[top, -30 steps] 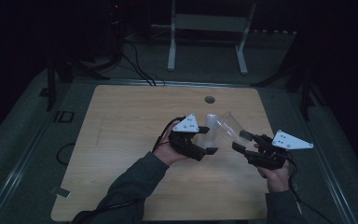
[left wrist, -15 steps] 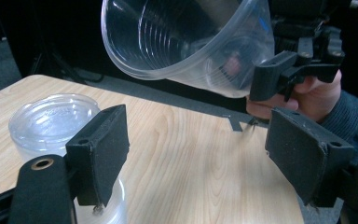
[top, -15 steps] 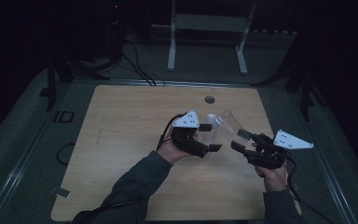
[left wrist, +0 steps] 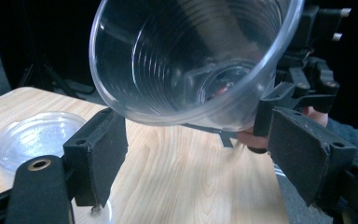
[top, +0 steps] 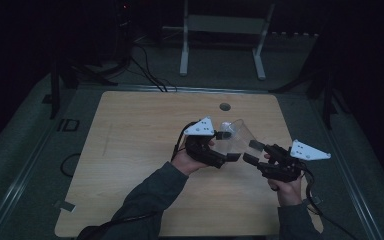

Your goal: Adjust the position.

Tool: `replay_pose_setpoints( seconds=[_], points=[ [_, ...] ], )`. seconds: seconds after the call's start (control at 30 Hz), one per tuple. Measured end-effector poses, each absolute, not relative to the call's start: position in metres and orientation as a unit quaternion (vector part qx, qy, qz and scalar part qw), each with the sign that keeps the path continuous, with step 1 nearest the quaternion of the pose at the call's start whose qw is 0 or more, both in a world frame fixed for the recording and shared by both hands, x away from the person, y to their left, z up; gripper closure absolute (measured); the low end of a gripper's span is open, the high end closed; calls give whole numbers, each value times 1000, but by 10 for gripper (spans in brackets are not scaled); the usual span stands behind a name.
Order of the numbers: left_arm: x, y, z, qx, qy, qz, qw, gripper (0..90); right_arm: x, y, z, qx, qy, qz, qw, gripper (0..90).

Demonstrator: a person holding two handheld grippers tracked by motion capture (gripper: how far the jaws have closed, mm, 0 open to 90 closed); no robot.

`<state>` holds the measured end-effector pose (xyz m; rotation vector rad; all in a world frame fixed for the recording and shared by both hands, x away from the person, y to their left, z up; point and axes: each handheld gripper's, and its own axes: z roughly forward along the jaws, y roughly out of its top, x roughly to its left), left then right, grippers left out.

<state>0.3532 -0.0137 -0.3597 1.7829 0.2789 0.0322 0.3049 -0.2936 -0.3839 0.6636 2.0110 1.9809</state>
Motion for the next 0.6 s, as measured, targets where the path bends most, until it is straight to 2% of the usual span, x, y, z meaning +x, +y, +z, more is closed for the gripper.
replay_pose_setpoints(
  seconds=[0.6],
  points=[
    [355,-14,-359,748,126,-10,651,199,305,-289,-386,217,690,682,110,413]
  ],
)
